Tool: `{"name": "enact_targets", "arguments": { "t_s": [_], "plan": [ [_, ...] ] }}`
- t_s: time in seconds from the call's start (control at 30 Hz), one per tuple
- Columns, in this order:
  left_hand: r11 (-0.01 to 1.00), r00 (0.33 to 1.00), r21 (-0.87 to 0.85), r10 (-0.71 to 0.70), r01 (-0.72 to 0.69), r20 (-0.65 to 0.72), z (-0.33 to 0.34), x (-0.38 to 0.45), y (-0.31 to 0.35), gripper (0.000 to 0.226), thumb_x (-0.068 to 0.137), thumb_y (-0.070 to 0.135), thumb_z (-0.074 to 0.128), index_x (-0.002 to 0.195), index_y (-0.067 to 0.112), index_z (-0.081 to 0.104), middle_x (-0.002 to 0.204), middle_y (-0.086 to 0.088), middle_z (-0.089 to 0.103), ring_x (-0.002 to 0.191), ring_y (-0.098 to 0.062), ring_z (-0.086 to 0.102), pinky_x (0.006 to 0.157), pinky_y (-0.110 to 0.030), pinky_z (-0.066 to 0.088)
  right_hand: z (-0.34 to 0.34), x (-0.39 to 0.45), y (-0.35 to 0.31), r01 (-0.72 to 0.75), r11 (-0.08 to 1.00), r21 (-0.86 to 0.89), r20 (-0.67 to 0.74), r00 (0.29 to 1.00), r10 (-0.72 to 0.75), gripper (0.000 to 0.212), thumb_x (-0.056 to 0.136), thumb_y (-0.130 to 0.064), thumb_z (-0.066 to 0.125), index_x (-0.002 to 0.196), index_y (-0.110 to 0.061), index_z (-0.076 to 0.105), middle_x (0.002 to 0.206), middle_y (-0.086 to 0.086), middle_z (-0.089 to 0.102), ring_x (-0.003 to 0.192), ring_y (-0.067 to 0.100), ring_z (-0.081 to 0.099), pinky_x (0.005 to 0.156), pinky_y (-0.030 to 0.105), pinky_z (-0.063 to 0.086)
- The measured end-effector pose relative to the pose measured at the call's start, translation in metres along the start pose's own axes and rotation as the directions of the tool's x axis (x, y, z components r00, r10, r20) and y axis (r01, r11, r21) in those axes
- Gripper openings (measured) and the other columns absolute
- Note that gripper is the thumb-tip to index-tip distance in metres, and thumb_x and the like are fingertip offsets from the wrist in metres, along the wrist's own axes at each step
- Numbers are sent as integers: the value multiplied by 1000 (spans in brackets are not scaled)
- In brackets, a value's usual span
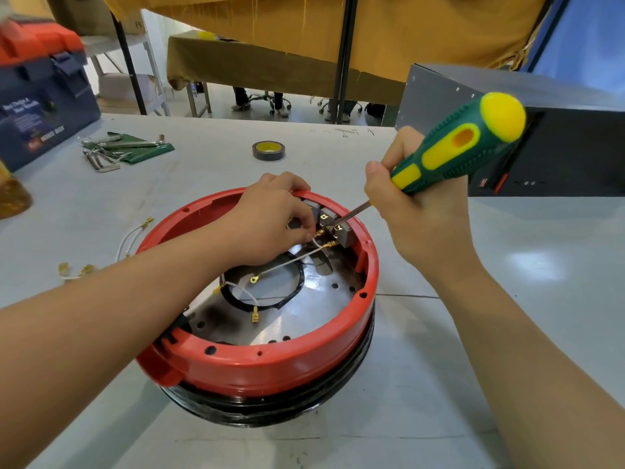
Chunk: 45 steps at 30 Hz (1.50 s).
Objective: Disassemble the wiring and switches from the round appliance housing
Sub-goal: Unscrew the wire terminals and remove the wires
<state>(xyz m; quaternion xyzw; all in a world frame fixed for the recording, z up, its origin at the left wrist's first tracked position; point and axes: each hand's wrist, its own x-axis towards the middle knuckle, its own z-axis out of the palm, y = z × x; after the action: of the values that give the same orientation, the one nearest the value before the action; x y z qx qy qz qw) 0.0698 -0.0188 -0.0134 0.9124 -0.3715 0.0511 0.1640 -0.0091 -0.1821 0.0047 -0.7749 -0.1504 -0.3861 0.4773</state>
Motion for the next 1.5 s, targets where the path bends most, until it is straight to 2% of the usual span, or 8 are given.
{"name": "enact_targets", "arguments": {
  "t_s": [0.43,0.6,0.83,1.07,1.2,1.37,1.43,1.5],
  "plan": [
    [1000,1000,-17,-2,2,12,-1,-1,3,10,88,23,63,83,30,67,143,-2,36,129,-24,29,103,-32,26,2,2,12,-187,968,165,-115,972,207,28,82,-11,54,61,-11,36,56,16,37,54,31,37,55,30,35],
    [999,1000,-35,1,0,12,-2,-2,4,11,87,22,63,81,30,66,142,-2,36,129,-23,30,103,-32,26,13,-2,8,-149,985,83,-98,983,156,26,82,-12,55,61,-15,40,52,13,42,51,31,43,52,27,38],
    [999,1000,-36,1,0,12,-2,-2,3,11,87,22,64,82,32,65,143,-1,36,128,-21,30,99,-27,25,-5,1,9,-131,976,173,-164,974,159,27,86,-9,54,64,-14,39,57,14,39,56,36,40,53,34,38],
    [998,999,-69,1,-3,-35,-2,-2,2,15,85,21,64,79,34,67,142,0,42,127,-19,36,94,-25,26,-4,-2,8,-115,983,141,-119,984,132,28,86,-9,55,64,-20,42,57,6,41,54,23,44,55,27,39],
    [996,994,-82,-38,30,-105,-2,-1,1,12,83,18,66,77,28,66,137,-2,47,114,-16,48,87,-21,30,-4,-3,6,-96,984,147,-120,986,114,27,86,-10,55,65,-22,43,57,2,44,53,18,46,54,24,41],
    [995,989,-76,-81,72,-124,-5,-2,-4,11,81,16,68,75,25,65,129,-2,50,100,-9,43,83,-19,28,-2,-4,4,-88,987,134,-113,988,103,27,86,-11,55,65,-22,43,56,1,46,52,14,47,56,22,41],
    [997,989,-49,-72,66,-128,-7,-1,-4,7,80,15,68,76,21,69,128,-2,54,106,-10,43,83,-16,24,-3,-4,4,-73,989,127,-108,990,87,27,86,-10,55,66,-21,42,56,3,46,51,12,48,56,20,40],
    [997,990,-16,-72,71,-118,-11,-1,-4,8,81,17,67,77,24,69,130,2,55,120,-16,39,96,-18,22,-4,-5,4,-55,991,123,-110,992,69,28,86,-10,55,66,-22,42,56,3,47,51,10,48,57,18,40]
  ]
}}
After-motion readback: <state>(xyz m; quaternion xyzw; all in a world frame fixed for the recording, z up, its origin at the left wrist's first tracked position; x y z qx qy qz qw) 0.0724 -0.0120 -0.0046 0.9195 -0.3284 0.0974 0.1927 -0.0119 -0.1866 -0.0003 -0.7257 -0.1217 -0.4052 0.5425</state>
